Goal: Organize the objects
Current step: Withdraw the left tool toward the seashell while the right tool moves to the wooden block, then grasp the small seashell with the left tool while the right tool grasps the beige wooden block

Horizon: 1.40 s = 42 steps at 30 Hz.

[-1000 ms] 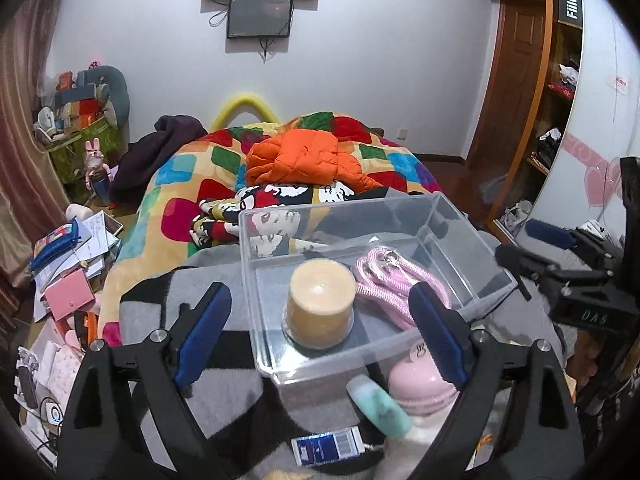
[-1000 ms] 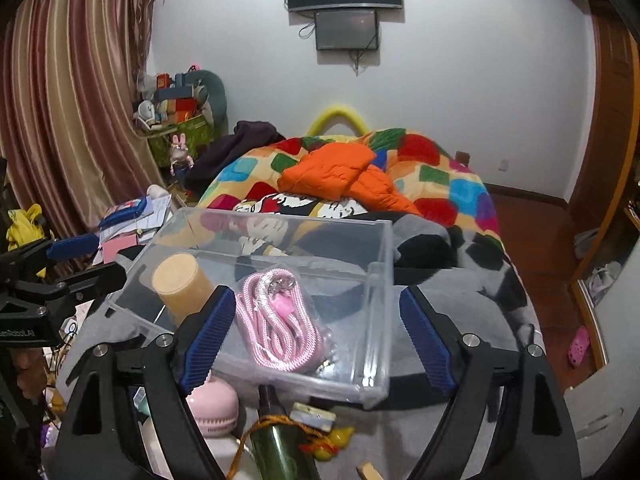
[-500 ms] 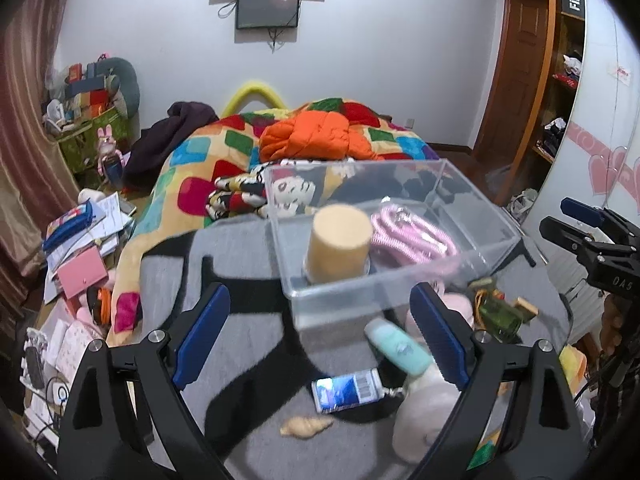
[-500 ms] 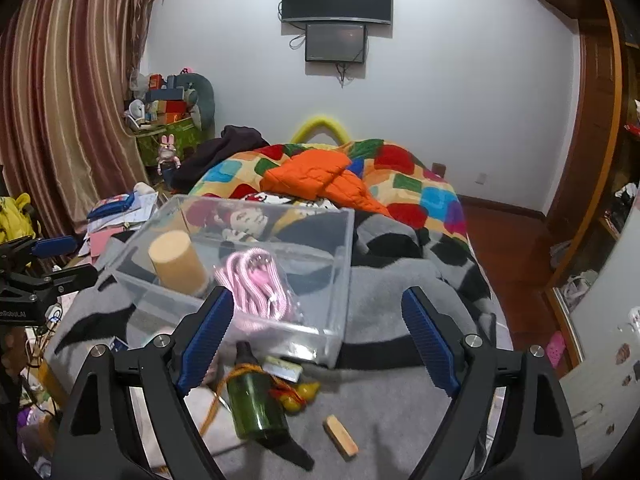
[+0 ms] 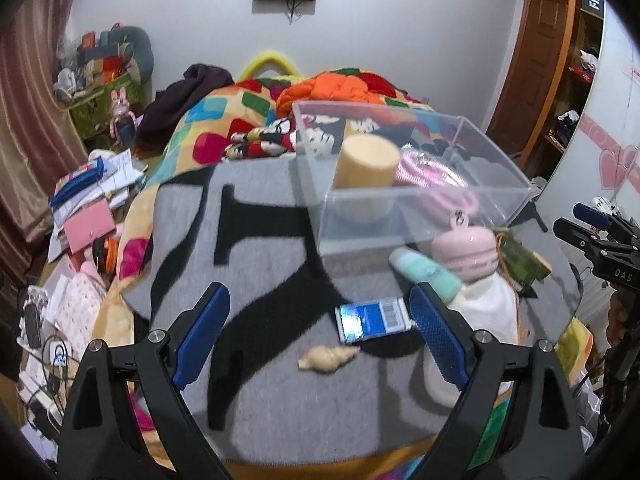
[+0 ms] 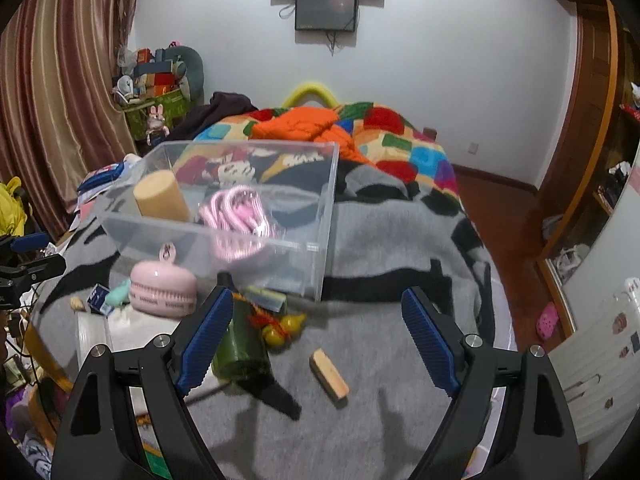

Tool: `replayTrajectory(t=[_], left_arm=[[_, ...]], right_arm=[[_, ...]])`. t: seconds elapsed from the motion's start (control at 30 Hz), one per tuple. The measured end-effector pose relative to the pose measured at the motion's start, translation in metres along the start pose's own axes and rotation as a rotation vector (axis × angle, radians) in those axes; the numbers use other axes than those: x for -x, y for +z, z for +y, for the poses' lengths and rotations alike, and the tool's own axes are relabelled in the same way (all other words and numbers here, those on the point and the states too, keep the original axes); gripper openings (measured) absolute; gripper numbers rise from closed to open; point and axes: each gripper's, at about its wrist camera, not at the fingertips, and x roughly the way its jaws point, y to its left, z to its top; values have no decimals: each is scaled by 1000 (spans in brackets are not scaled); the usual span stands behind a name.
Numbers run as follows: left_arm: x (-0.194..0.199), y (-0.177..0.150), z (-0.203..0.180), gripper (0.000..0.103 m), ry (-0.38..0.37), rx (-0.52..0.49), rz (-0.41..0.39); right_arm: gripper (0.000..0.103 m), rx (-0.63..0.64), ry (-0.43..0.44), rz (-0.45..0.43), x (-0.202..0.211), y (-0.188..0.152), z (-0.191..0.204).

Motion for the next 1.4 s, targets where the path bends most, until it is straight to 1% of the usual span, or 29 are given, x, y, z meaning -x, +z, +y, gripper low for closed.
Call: replayTrajectory(t=[0.1, 0.23, 0.47, 0.5, 0.53, 0.6, 0.67, 0.7, 0.8, 0.87, 0.9, 0.93, 0.97, 1.07, 1.1, 1.13, 1.17, 1.27, 1.3, 1.37, 1.4], left_arm=[[-3, -8, 3, 92, 4, 11, 20], [-8, -18, 3, 92, -12, 28, 49], [-14, -31, -2, 91, 6, 19, 59], [-15, -33, -2, 87, 7, 18, 61], [-16, -34, -3, 81, 9, 16, 63], [-18, -35, -5, 75, 24, 4, 70], [-20, -35, -5, 74, 31, -2, 69], [-20, -35, -6, 71, 32, -3, 67], [-23, -35, -8, 66, 50, -12, 65], [-27, -37, -9, 66, 88, -19, 59], [-28, -38, -9, 66, 89, -21, 63], [-31, -39, -9, 66, 83, -18, 71], [-31, -40, -9, 66, 87, -22, 65], [-32, -41, -12, 63, 98, -36, 54], [-32, -41, -12, 58, 97, -35, 52], [-32, -40, -11, 54, 97, -34, 50], [-32, -39, -10, 51, 99, -30, 48], [-31, -39, -6, 34, 109, -15, 41], [-31, -38, -4, 27, 117, -8, 40], [-30, -37, 0, 22, 116, 9, 41], [-30, -37, 2, 12, 119, 15, 43]], right_arm=[[84, -22, -10, 6, 0, -6, -3], [84, -38, -52, 7, -1, -11, -8], [82, -44, -71, 37, -9, -25, -15], [82, -47, -68, 45, -11, -27, -16], [82, -50, -63, 52, -12, -29, -17], [82, -59, -57, 63, -16, -32, -19], [82, -63, -50, 69, -19, -36, -21], [81, -68, -46, 72, -21, -37, -22], [74, -92, -33, 86, -26, -41, -27], [68, -117, -21, 101, -30, -43, -30], [66, -129, -13, 111, -33, -43, -33], [60, -138, -5, 120, -35, -43, -34], [57, -141, 2, 126, -38, -44, -35], [53, -142, 18, 143, -43, -46, -35], [51, -139, 21, 146, -44, -46, -34], [47, -135, 27, 148, -46, -46, -33], [42, -134, 32, 148, -46, -47, -32], [31, -135, 54, 150, -49, -47, -30], [30, -139, 57, 145, -49, -47, -30], [27, -145, 60, 139, -47, -48, -31], [26, -153, 66, 138, -46, -48, -31]])
